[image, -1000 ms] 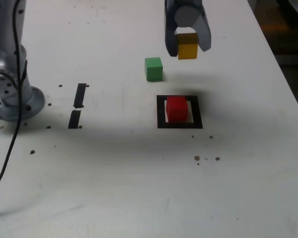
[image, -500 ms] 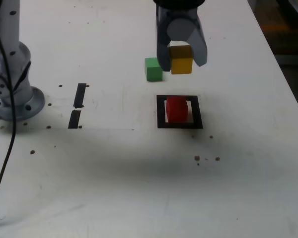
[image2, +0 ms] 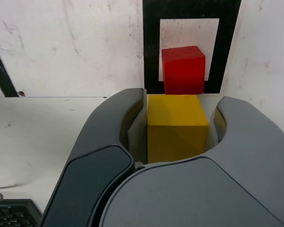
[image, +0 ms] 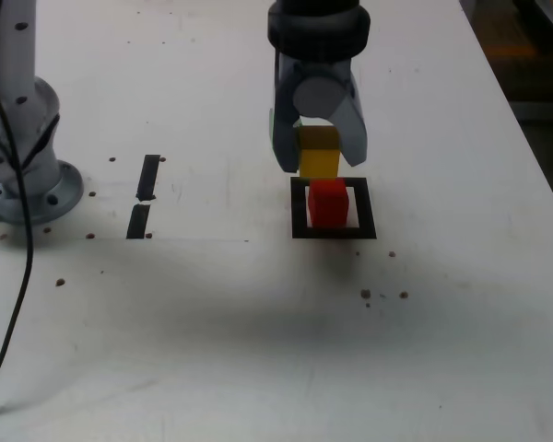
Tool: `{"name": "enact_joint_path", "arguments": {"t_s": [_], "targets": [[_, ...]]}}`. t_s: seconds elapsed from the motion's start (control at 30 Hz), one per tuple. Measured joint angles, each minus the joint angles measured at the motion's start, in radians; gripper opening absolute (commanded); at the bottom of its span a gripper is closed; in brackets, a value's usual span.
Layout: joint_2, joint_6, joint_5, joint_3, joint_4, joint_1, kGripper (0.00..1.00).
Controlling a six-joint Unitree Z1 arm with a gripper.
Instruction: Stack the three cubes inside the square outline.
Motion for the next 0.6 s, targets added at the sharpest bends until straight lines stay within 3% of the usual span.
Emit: {"name": "enact_joint_path", "arguments": {"t_s": [0.23,0.6], "targets": [[0.005,0.000,-0.013,0.054,-0.089,-0.005,0.09],[0.014,0.000,-0.003,0.085,-0.140,-0.005,0.12]]}}
